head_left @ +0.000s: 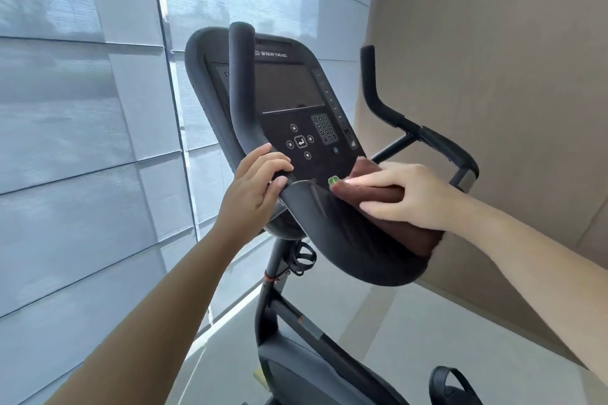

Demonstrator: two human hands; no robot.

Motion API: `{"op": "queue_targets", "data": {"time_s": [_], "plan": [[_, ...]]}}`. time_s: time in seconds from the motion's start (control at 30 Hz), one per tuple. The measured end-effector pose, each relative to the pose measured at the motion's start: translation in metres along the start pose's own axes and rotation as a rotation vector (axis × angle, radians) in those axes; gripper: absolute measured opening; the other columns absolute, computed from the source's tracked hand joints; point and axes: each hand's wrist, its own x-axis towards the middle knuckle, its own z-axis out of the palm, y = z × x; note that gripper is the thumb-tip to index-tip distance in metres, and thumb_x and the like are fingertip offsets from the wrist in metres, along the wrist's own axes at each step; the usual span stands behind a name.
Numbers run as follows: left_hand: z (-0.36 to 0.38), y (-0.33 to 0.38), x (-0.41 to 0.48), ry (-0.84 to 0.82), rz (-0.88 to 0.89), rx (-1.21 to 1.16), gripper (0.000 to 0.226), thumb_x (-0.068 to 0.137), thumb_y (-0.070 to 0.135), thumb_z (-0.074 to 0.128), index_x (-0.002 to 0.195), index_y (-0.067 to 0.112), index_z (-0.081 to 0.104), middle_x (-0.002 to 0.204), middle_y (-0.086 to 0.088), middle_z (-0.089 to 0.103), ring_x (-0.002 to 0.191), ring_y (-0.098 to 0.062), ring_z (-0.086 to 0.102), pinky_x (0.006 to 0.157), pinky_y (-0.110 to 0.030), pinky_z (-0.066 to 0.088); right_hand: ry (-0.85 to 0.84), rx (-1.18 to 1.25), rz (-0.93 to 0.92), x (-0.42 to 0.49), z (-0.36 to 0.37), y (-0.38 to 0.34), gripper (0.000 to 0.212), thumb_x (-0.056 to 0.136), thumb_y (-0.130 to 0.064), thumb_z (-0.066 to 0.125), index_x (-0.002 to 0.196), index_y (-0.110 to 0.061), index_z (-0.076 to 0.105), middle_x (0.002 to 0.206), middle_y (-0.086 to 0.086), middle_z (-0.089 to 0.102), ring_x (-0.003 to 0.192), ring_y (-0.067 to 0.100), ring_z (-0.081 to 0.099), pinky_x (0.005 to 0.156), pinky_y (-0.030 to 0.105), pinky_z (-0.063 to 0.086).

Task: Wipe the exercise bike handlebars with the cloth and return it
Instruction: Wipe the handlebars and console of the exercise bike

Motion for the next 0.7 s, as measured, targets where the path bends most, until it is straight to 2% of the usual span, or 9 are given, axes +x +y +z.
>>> {"op": "queue_targets", "data": {"time_s": [0.07,0.17,0.2,0.3,0.37,0.47,0.6,0.7], "plan": [[0.001,0.001,-0.001,0.006,-0.022,0.012,0.026,0.093,0.017,0.038,0.104,0.008,0.059,0.114,0.008,0.055,0.13,-0.017,0.032,0.103,-0.009,0.018,-0.019,0.036,-0.059,0.025,0.009,-0.006,0.047,0.079,-0.023,0.066,0.097,-0.065,0.053,0.109,-0.01,0.063,0.102,-0.001,0.055,0.09,0.009,0.036],[0.002,0.002,-0.001,0.012,-0.036,0.022,0.032,0.093,0.024,0.035,0.104,0.007,0.059,0.114,0.008,0.054,0.13,-0.018,0.034,0.103,-0.01,0.02,-0.158,0.133,-0.122,0.039,0.016,-0.004,0.051,0.081,-0.013,0.064,0.1,-0.059,0.055,0.093,-0.037,0.063,0.096,-0.016,0.055,0.081,-0.002,0.034],[0.002,0.002,0.0,0.012,-0.036,0.02,0.035,0.093,0.026,0.033,0.104,0.007,0.059,0.114,0.009,0.054,0.13,-0.02,0.035,0.103,-0.011,0.021,-0.196,0.18,-0.12,0.036,0.012,0.003,0.051,0.081,-0.01,0.064,0.1,-0.057,0.057,0.092,-0.041,0.062,0.095,-0.018,0.055,0.079,-0.003,0.034],[0.002,0.003,0.0,0.021,-0.039,0.018,0.037,0.093,0.029,0.031,0.104,0.007,0.059,0.115,0.009,0.054,0.13,-0.022,0.035,0.104,-0.012,0.022,-0.277,0.233,-0.13,0.015,-0.002,0.027,0.05,0.077,-0.014,0.066,0.1,-0.058,0.06,0.104,-0.032,0.064,0.1,-0.01,0.057,0.081,0.0,0.037],[0.004,0.002,-0.001,0.019,-0.04,0.027,0.037,0.093,0.029,0.03,0.105,0.008,0.058,0.116,0.01,0.052,0.131,-0.022,0.034,0.105,-0.012,0.02,-0.291,0.185,-0.161,0.001,-0.007,0.037,0.047,0.074,-0.02,0.065,0.103,-0.057,0.06,0.111,-0.023,0.064,0.105,-0.004,0.057,0.086,0.004,0.039],[0.005,0.003,-0.001,0.014,-0.053,0.05,0.039,0.094,0.029,0.027,0.108,0.009,0.057,0.119,0.011,0.05,0.133,-0.02,0.032,0.105,-0.012,0.019,-0.342,0.079,-0.222,0.001,-0.015,0.036,0.044,0.074,-0.024,0.064,0.108,-0.052,0.06,0.107,-0.017,0.065,0.101,0.001,0.059,0.087,0.009,0.042],[0.004,0.004,-0.001,-0.001,-0.051,0.075,0.041,0.093,0.032,0.027,0.111,0.01,0.056,0.121,0.012,0.049,0.134,-0.018,0.029,0.105,-0.011,0.019,-0.121,0.231,-0.243,0.033,-0.004,0.017,0.046,0.078,-0.017,0.068,0.104,-0.054,0.06,0.095,-0.03,0.066,0.095,-0.012,0.057,0.082,0.0,0.036],[0.002,0.004,-0.001,-0.019,-0.072,0.081,0.041,0.093,0.035,0.027,0.111,0.013,0.056,0.122,0.015,0.048,0.135,-0.011,0.026,0.103,-0.007,0.018,-0.103,0.188,-0.283,0.049,0.019,0.004,0.043,0.077,-0.016,0.066,0.104,-0.049,0.062,0.091,-0.028,0.065,0.094,-0.015,0.056,0.083,-0.001,0.035]]}}
